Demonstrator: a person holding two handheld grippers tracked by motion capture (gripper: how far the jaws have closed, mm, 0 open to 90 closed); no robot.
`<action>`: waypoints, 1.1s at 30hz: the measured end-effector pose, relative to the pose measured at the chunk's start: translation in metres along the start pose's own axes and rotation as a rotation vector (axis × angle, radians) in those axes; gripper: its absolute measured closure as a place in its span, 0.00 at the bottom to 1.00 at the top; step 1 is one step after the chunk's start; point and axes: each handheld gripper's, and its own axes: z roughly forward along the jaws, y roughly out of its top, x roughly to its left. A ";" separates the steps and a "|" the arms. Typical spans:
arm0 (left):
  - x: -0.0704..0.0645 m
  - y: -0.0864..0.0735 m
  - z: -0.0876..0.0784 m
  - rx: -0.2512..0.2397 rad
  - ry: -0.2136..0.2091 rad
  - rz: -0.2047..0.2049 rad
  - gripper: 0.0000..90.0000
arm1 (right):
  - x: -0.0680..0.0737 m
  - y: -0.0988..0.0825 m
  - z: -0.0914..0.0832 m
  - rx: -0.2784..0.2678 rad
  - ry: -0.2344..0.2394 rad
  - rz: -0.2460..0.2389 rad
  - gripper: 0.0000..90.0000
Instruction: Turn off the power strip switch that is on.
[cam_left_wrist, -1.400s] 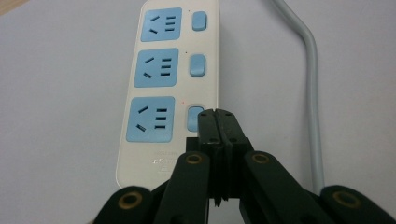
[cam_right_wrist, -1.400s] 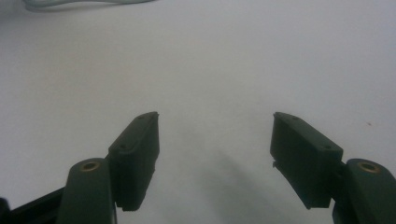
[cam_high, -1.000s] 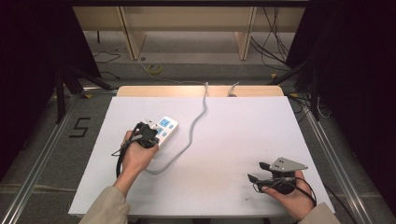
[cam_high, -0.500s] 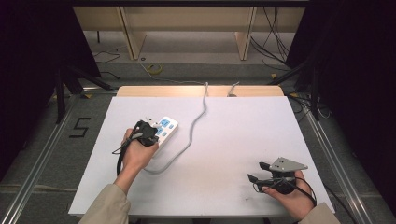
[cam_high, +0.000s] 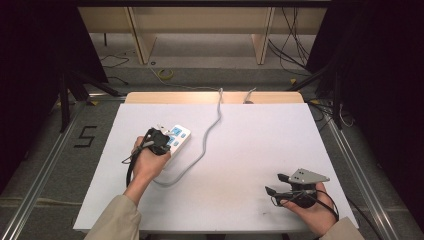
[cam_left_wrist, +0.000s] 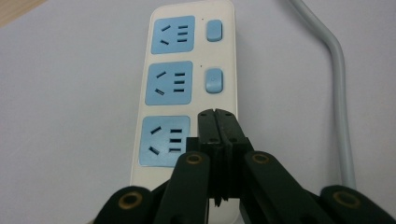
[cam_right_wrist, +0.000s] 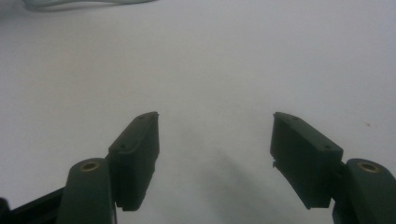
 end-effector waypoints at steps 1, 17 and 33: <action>0.000 0.000 0.000 0.001 -0.001 0.000 1.00 | 0.000 0.000 0.000 0.000 0.000 0.000 0.38; 0.001 0.002 0.005 0.011 -0.005 -0.001 1.00 | 0.000 0.000 0.000 -0.004 0.000 -0.001 0.38; 0.002 0.004 0.012 0.027 -0.009 0.000 1.00 | 0.000 0.000 0.000 -0.003 0.000 0.000 0.37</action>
